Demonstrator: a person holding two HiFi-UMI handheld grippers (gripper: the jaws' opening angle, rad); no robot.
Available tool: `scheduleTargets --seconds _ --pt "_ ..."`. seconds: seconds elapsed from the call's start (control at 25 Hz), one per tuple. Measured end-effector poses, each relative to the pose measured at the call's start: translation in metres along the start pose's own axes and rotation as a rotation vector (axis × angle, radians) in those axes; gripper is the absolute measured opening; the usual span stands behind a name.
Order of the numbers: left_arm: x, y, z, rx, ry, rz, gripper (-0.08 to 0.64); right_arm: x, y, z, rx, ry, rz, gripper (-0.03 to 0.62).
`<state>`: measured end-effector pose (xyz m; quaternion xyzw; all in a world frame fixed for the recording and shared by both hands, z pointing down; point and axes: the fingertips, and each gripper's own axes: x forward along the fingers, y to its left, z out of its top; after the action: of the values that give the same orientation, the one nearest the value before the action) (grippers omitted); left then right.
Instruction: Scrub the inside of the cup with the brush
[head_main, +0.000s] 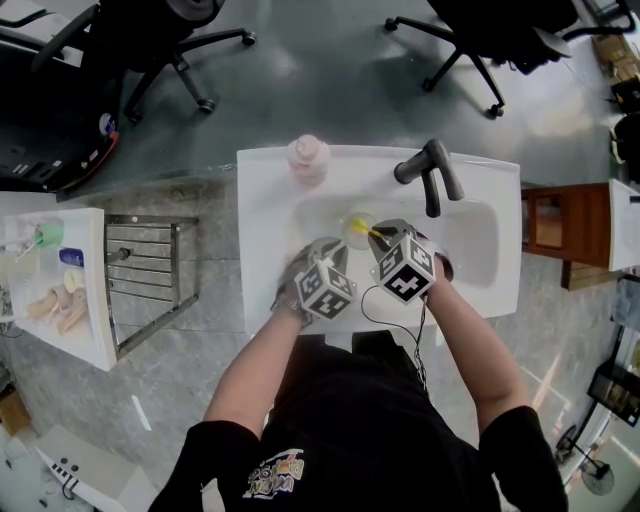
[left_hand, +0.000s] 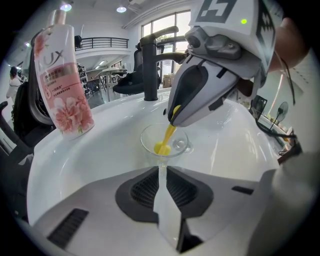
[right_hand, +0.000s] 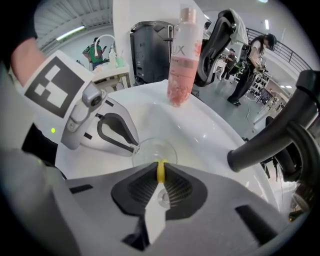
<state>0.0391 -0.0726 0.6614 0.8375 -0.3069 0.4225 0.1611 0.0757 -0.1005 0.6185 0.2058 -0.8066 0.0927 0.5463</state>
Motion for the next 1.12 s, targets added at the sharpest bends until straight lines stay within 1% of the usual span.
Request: scheduleTargets --seconds 0.16,0.32,0.6,0.88,1.12 --pt "0.000 0.000 0.000 0.000 -0.001 0.001 0.043 -0.002 0.004 -0.006 -0.023 0.035 0.017 0.038" --pt "0.000 0.001 0.000 0.000 -0.002 0.003 0.043 -0.003 0.008 -0.010 -0.003 0.048 0.045 0.037" --pt "0.000 0.001 0.000 0.000 -0.001 0.004 0.043 -0.003 0.017 -0.008 0.092 0.021 0.108 0.037" --pt "0.000 0.001 0.000 0.002 -0.002 0.004 0.043 -0.002 0.022 -0.002 0.163 -0.025 0.136 0.038" --pt "-0.001 0.001 0.000 0.002 -0.002 0.002 0.043 -0.005 0.018 0.001 0.282 -0.092 0.149 0.038"
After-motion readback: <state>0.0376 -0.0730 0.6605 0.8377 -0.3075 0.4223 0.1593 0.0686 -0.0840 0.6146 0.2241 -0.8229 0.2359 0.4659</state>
